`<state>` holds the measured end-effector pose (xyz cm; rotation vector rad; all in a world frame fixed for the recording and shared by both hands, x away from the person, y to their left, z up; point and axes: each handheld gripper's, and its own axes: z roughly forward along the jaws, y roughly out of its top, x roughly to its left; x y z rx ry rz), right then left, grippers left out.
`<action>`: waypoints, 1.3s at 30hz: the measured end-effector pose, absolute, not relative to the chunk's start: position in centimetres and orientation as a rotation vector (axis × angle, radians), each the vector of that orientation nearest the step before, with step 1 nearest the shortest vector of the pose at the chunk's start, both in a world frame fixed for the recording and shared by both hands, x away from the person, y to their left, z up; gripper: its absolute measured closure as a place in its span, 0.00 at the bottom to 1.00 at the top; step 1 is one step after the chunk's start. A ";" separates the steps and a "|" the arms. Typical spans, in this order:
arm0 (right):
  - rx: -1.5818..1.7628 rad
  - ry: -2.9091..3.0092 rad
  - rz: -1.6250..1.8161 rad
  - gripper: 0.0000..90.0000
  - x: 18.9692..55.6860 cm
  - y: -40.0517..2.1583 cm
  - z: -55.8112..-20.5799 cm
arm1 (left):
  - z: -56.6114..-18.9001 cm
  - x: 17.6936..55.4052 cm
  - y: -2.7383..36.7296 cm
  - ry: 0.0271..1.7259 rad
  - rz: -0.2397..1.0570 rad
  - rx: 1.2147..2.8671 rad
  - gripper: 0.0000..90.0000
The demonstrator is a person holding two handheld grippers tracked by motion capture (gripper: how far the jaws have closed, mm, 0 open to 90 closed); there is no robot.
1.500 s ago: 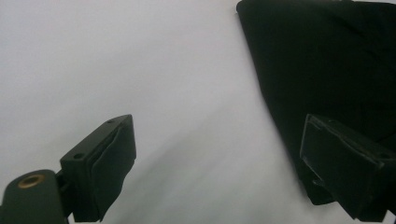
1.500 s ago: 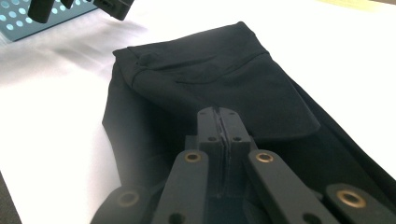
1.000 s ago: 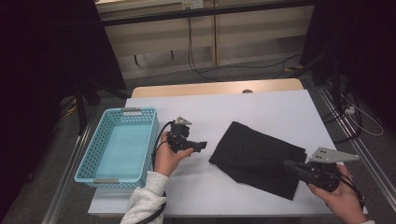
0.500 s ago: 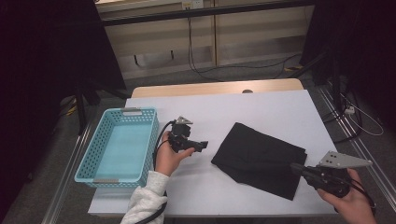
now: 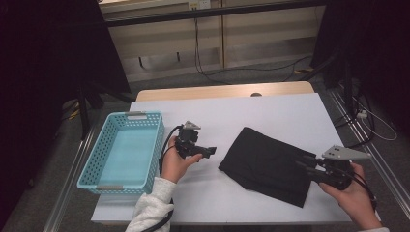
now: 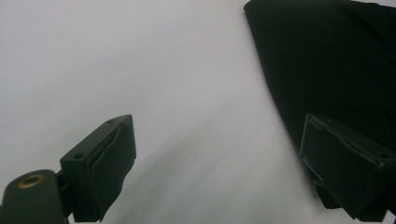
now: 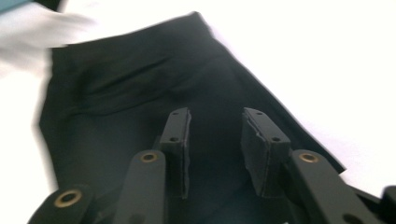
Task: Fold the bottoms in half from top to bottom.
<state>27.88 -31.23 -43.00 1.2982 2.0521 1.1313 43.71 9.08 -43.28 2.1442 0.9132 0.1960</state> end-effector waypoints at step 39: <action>1.413 2.088 1.152 0.91 32.0 -32.0 -44.0 | -43.6 43.6 8.9 0.896 0.176 2.159 0.11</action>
